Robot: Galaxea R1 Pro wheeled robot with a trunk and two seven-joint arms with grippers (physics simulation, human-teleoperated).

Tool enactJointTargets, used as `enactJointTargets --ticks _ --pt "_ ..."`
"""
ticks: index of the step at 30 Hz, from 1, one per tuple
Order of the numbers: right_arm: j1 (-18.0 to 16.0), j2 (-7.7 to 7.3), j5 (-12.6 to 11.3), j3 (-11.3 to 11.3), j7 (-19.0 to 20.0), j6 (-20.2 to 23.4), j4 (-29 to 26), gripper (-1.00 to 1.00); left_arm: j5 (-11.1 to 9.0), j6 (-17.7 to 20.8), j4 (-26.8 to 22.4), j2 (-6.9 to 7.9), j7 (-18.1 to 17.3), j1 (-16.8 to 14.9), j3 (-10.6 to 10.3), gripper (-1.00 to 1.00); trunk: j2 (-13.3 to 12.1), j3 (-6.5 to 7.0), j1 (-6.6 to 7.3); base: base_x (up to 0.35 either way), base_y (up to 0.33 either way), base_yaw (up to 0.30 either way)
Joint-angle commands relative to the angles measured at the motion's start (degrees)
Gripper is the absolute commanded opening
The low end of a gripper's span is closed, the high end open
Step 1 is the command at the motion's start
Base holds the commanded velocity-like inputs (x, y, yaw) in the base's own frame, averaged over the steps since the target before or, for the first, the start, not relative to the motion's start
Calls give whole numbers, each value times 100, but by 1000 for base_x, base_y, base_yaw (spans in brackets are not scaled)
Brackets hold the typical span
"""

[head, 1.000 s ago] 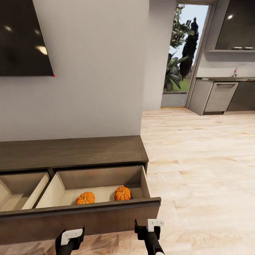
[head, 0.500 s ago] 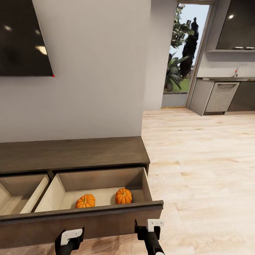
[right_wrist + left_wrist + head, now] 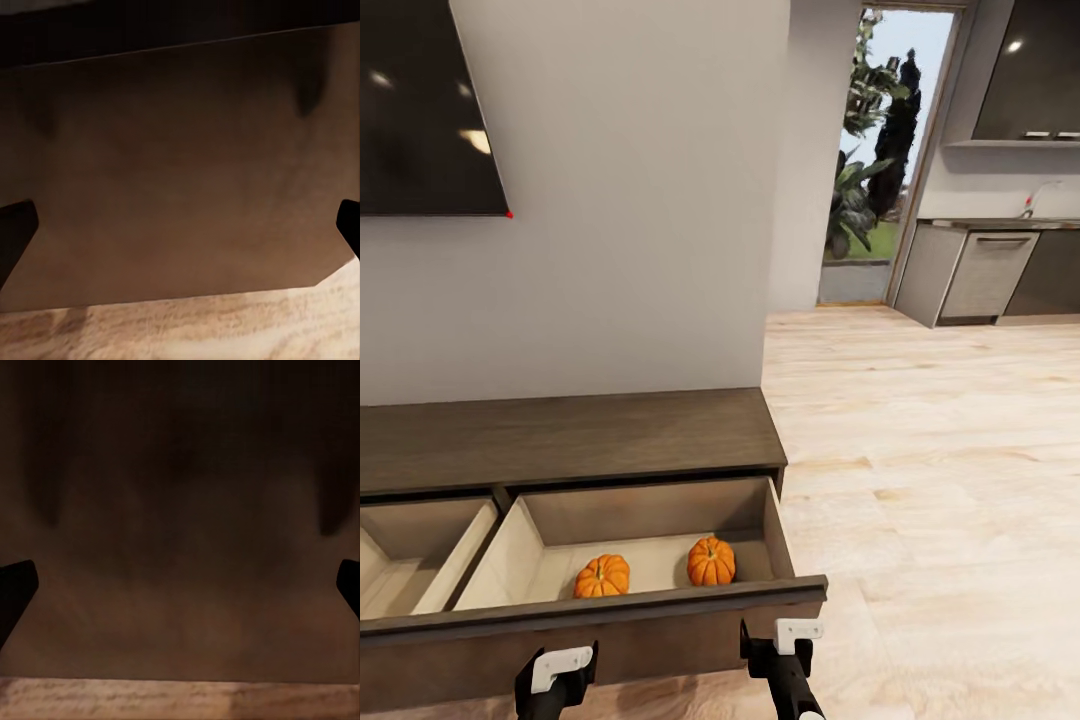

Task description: Place each of the two pumpkins and all three candles from the living room inside a cabinet in the living room (use any cabinet), then make sure every cabinet is closed, and position the cauldron so it is next to a table in the living room.

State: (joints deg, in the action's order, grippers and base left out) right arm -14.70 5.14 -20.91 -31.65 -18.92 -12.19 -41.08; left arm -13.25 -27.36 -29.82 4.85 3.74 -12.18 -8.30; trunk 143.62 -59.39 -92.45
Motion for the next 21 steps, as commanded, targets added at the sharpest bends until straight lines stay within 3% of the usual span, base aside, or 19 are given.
enactJointTargets --ticks 1,21 --pt "-7 -4 -60 -34 -32 -38 3 100 -41 -20 2 8 39 -4 -48 100 2 -5 1 25 1 0" --pt "-7 -4 -62 -34 -32 -38 3 100 -37 -15 2 8 39 -4 -49 100 2 -5 1 74 0 0"
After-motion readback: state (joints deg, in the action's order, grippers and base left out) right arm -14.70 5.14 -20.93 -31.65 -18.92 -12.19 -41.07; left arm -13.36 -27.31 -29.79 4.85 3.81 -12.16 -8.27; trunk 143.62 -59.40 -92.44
